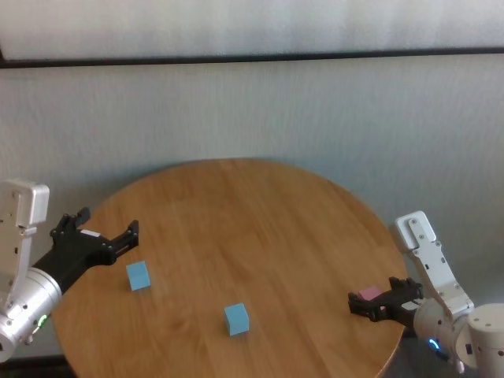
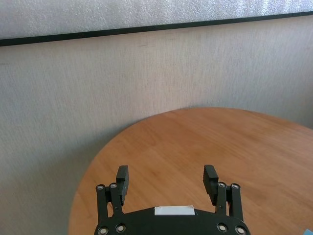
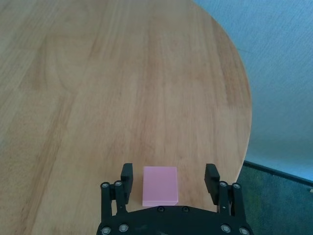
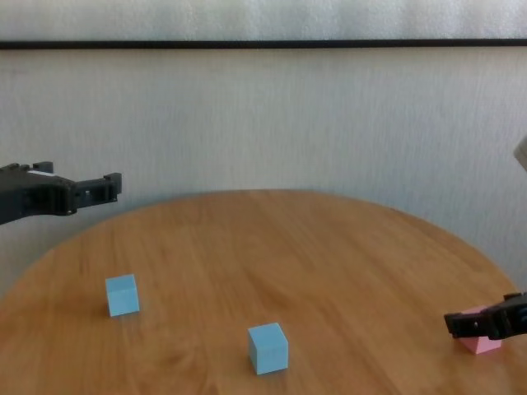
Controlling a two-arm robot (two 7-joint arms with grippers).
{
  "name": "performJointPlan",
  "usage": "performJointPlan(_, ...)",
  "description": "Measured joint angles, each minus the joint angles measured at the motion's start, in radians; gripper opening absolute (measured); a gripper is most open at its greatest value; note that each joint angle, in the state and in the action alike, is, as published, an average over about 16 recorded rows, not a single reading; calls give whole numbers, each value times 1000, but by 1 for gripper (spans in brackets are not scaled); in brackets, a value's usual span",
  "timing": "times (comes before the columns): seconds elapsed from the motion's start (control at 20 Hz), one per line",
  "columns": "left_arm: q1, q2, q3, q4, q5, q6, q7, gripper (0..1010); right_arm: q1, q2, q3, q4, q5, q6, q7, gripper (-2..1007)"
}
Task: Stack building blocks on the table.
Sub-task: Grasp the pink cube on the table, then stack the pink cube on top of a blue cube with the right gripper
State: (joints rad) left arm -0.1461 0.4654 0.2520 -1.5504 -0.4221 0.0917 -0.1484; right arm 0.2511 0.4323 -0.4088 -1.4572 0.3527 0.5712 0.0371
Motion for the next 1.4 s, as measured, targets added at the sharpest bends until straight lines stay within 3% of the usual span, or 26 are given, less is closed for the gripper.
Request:
performJointPlan(0.85,0,0,0,0,0,0,0,1000,-2,2,0,-2,2,-4,-1,457)
performJointPlan(1.1,0,0,0,0,0,0,0,1000,-3,0,3,-3,2,-4,0,384)
performJointPlan(1.4,0,0,0,0,0,0,0,999,-4,-5,6,-10,-4,-21,17,368)
